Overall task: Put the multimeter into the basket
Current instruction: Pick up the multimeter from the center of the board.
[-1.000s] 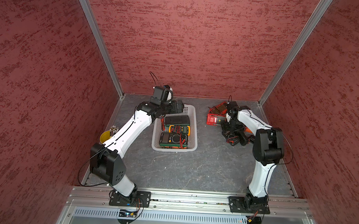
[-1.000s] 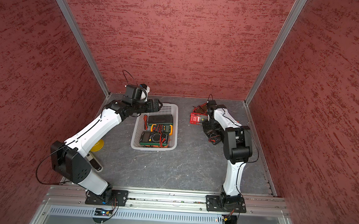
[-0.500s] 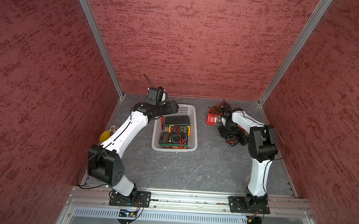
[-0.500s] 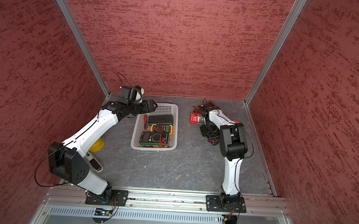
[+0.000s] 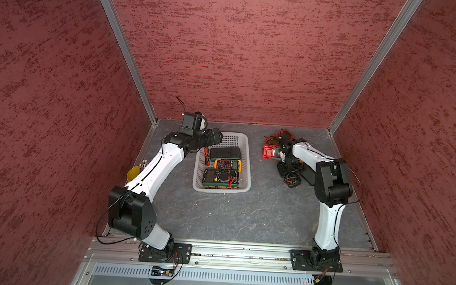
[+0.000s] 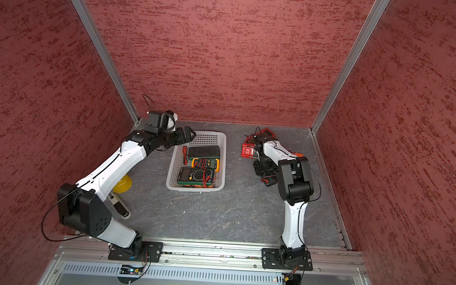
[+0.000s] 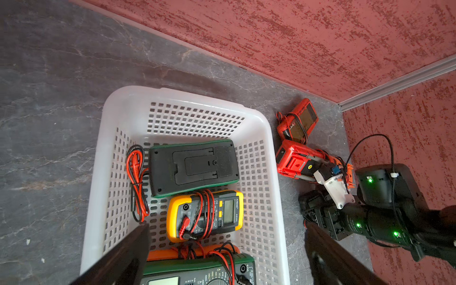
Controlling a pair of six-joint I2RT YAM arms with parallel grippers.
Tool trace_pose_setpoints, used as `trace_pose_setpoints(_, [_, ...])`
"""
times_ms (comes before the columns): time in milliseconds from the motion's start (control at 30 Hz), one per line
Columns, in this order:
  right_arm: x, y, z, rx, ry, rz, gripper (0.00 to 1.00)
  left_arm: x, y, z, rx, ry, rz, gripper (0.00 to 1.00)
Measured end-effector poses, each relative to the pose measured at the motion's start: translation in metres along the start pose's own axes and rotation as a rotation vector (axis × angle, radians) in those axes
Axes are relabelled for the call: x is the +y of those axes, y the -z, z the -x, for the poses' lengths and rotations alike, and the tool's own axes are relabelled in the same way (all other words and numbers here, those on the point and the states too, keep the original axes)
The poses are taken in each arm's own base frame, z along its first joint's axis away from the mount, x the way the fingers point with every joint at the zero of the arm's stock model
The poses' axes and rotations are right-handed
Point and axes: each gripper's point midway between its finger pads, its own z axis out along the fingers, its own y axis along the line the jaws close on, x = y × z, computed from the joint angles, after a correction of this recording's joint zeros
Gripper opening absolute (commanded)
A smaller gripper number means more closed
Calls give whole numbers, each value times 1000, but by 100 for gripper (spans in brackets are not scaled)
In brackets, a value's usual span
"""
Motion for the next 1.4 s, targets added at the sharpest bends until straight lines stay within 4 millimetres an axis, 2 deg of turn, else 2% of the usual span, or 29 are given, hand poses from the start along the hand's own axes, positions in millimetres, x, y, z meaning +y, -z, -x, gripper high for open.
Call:
trace_pose_setpoints(167, [15,2,-3,-4,-14,35,74,25,4,-4,4,68,31,100])
trace_pose_setpoints(300, [17,2,-4,-7,-37,47,76,28,12,-1,-12,82,25,100])
trace_pose_setpoints(367, [18,2,-4,-10,-47,50,79,26,16,1,-21,81,17,100])
trace_pose_setpoints(400, [19,1,-4,-11,-53,54,98,25,17,2,-25,80,13,100])
trace_pose_setpoints(500, [28,-4,-11,11,-55,82,98,23,18,3,-29,79,5,100])
trace_pose_setpoints(567, [33,-4,-15,18,-50,93,95,24,17,3,-29,83,4,100])
trace_pose_setpoints(667, [38,-3,-18,19,-46,102,84,25,17,3,-29,88,5,100])
trace_pose_setpoints(867, [47,8,-19,-1,-55,137,41,25,17,3,-30,93,5,100])
trace_pose_setpoints(967, [49,15,-17,-24,-57,143,30,26,17,4,-30,97,5,100])
trace_pose_setpoints(1133, [56,32,-14,-69,-57,152,27,28,18,5,-33,102,8,100])
trace_pose_setpoints(1233, [63,56,-4,-124,-71,180,27,30,18,5,-33,105,12,100])
trace_pose_setpoints(1400, [92,134,35,-318,-120,303,29,38,15,1,-24,121,30,100])
